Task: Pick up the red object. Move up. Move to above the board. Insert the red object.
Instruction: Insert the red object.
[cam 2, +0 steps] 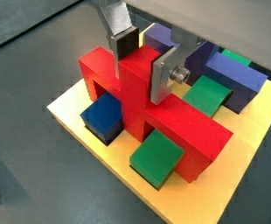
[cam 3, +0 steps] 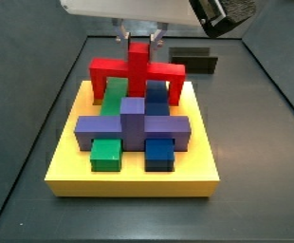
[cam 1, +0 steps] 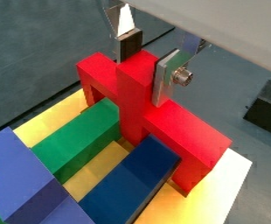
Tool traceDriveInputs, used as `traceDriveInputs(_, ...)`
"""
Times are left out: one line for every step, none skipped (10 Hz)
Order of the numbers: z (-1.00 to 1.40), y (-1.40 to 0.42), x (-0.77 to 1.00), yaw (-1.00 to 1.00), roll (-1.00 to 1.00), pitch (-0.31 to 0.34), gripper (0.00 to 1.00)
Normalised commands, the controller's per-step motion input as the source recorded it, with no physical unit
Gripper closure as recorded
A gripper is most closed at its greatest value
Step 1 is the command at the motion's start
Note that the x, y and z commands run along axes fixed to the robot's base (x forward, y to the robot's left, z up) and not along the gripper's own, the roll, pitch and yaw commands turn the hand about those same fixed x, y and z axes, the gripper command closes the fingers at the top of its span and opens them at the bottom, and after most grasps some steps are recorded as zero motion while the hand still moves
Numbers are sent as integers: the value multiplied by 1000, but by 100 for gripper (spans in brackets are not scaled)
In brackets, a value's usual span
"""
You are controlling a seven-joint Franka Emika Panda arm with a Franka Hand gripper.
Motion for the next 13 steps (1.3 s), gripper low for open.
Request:
traceDriveInputs(-783, -43, 80, 94, 0, 0, 100)
traceDriveInputs(-717, 0, 0, 71, 0, 0, 100)
traceDriveInputs(-731, 0, -89, 154, 3, 0, 100)
traceDriveInputs(-809, -3, -57, 237, 0, -31, 100)
traceDriveInputs(-831, 0, -23, 263, -14, -43, 100)
traceDriveInputs(-860, 0, 0, 274, -50, -47, 100)
traceDriveInputs(-574, 9, 0, 103, -66, -20, 100)
traceDriveInputs(-480, 151, 0, 0, 0, 14, 100)
traceDriveInputs(-806, 126, 20, -77, 0, 7, 100)
traceDriveInputs(-1000, 0, 0, -180, 0, 0, 100)
traceDriveInputs(-1000, 0, 0, -129, 0, 0, 100)
traceDriveInputs(-746, 0, 0, -120, -67, 0, 100)
traceDriveInputs(-414, -80, 0, -37, -141, -39, 100)
